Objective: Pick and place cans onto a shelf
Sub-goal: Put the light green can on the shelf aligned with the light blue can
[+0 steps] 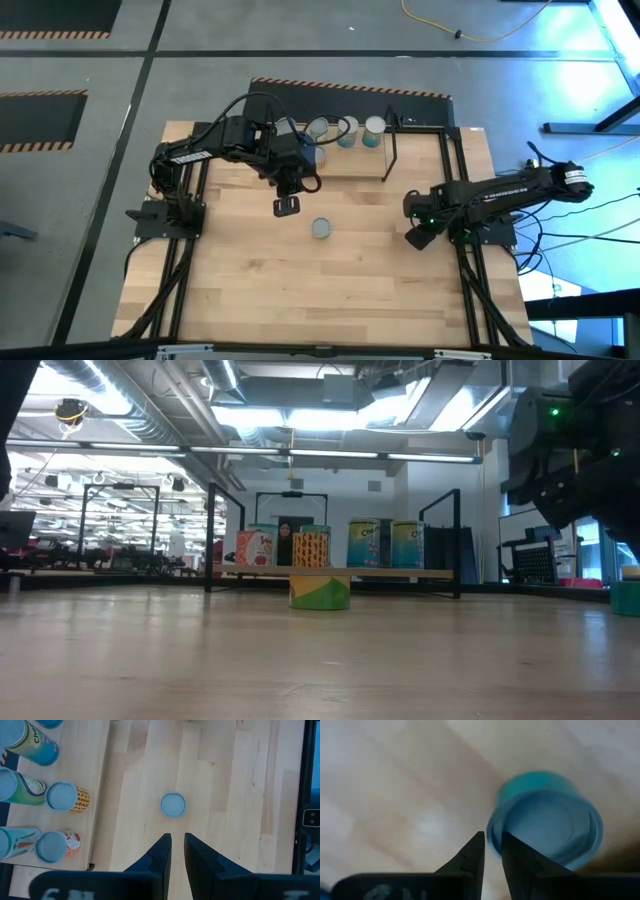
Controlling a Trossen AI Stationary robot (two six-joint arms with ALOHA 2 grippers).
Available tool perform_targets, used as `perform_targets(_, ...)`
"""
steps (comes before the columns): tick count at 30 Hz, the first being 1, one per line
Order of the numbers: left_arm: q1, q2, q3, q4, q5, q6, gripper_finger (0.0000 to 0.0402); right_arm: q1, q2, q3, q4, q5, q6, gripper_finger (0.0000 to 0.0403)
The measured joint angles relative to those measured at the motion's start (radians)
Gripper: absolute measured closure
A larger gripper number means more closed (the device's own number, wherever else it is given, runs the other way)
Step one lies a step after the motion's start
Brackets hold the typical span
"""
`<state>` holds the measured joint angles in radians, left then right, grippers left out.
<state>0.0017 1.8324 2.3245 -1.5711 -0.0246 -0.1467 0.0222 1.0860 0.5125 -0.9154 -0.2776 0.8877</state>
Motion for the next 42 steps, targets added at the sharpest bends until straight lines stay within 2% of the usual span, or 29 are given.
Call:
perform_targets(6, 0.0, 0.0, 0.0, 0.0, 0.0, 0.0, 0.0357, 0.009, 0.068, 0.006, 0.009, 0.029, -0.001, 0.0336)
perform_targets(14, 0.0, 0.0, 0.0, 0.0, 0.0, 0.0, 0.0357, 0.009, 0.078, 0.005, 0.03, 0.044, -0.001, 0.0337)
perform_targets(17, 0.0, 0.0, 0.0, 0.0, 0.0, 0.0, 0.0357, 0.01, 0.078, 0.005, 0.031, 0.048, -0.001, 0.0352)
perform_targets(21, 0.0, 0.0, 0.0, 0.0, 0.0, 0.0, 0.0357, 0.01, 0.078, 0.005, 0.045, 0.059, 0.001, 0.0391)
perform_targets(29, 0.0, 0.0, 0.0, 0.0, 0.0, 0.0, 0.0357, 0.01, 0.077, 0.01, 0.055, 0.094, -0.004, 0.0397)
perform_targets(36, 0.0, 0.0, 0.0, 0.0, 0.0, 0.0, 0.0357, 0.009, 0.081, 0.105, -0.027, 0.155, 0.001, 0.0401)
perform_targets(42, 0.0, 0.0, 0.0, 0.0, 0.0, 0.011, 0.0357, 0.009, 0.082, 0.235, -0.183, 0.172, 0.003, 0.0401)
